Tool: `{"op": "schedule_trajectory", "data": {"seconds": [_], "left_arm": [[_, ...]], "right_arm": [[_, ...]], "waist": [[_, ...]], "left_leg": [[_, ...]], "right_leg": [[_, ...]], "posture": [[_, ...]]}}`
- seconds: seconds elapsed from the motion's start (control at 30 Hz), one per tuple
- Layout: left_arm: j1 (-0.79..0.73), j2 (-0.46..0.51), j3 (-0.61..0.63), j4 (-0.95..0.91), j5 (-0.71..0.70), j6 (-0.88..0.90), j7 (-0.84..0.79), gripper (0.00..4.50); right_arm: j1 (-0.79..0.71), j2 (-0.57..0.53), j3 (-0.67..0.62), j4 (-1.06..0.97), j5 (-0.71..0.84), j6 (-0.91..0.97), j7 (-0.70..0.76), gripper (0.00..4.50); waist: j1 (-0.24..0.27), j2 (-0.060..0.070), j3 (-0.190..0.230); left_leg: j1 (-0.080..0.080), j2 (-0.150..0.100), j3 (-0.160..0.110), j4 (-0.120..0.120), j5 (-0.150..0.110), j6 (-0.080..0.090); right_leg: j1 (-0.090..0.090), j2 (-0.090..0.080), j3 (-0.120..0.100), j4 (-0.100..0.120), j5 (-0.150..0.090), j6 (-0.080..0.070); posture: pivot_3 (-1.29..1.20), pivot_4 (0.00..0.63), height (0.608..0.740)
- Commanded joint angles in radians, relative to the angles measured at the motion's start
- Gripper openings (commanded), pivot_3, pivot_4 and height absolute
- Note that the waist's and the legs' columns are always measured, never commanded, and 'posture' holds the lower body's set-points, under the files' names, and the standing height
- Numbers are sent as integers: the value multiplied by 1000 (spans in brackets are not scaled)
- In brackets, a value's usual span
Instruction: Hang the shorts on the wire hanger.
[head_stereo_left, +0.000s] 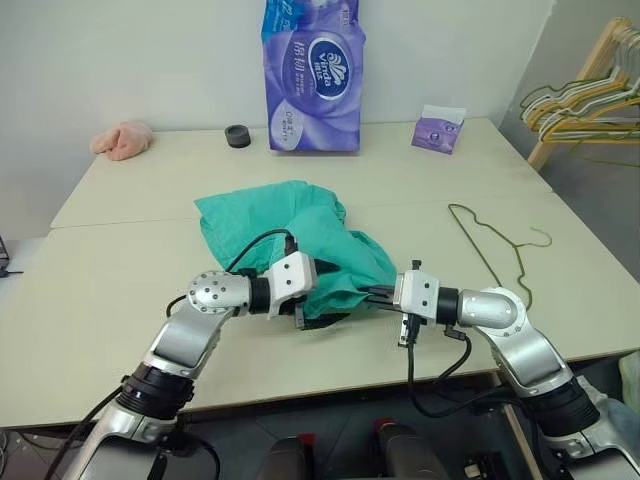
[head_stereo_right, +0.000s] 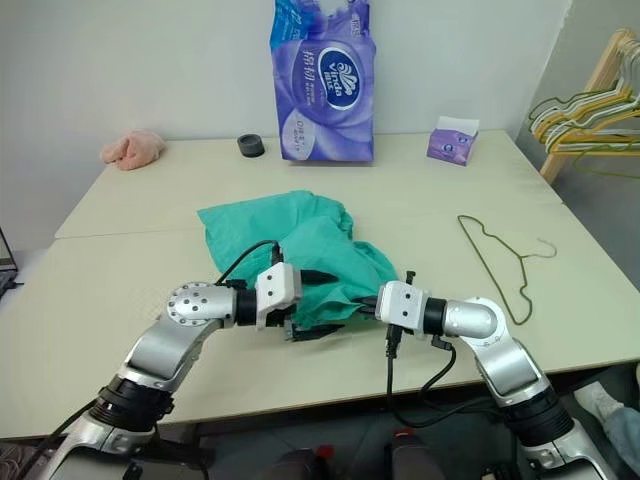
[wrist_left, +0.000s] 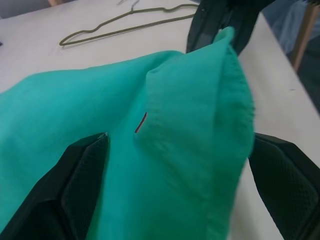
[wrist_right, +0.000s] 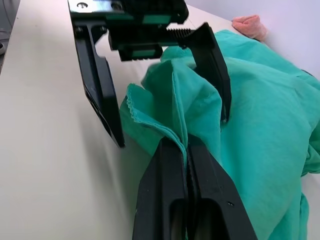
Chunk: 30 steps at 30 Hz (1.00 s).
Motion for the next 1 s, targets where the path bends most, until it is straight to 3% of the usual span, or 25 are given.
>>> {"op": "schedule_trajectory", "data": {"seconds": [0.03, 0.6, 0.77, 0.87, 1.0], "left_arm": [[-16, -2, -9, 4, 27, -51, 2, 4500], [10, -15, -28, -6, 28, -77, -37, 4500], [-5, -22, -28, 39, 84, -144, 4, 4500], [-11, -45, -24, 65, 109, -183, 48, 3973], [-4, -67, -22, 77, 131, -207, 89, 2750]], "right_arm": [[-19, 2, -9, -44, 21, 1, 6, 18], [-9, 17, 3, -58, 22, 4, 4, 18], [-10, 20, 3, -65, 30, 6, 11, 18], [-8, 19, 5, -66, 30, 6, 10, 0], [-3, 18, 7, -69, 28, 6, 9, 0]], "waist": [[-3, 0, 0], [-16, 0, 0], [-16, 0, 0], [-16, 0, 0], [-17, 0, 0]], "left_leg": [[0, 0, 0, 0, 0, 0], [0, 1, -1, 0, 0, 0], [0, 1, -1, 0, 0, 0], [0, 1, -2, 0, 0, 0], [0, 0, -1, 0, 0, 0]], "right_leg": [[0, 0, 0, 0, 0, 0], [0, 0, -1, 0, 0, 0], [0, 0, -1, 0, 0, 0], [0, 0, -1, 0, 0, 0], [0, -1, -1, 0, 0, 0]], "posture": [[-171, 90, 740], [-170, 87, 740], [-170, 86, 740], [-171, 86, 740], [-172, 86, 740]]}}
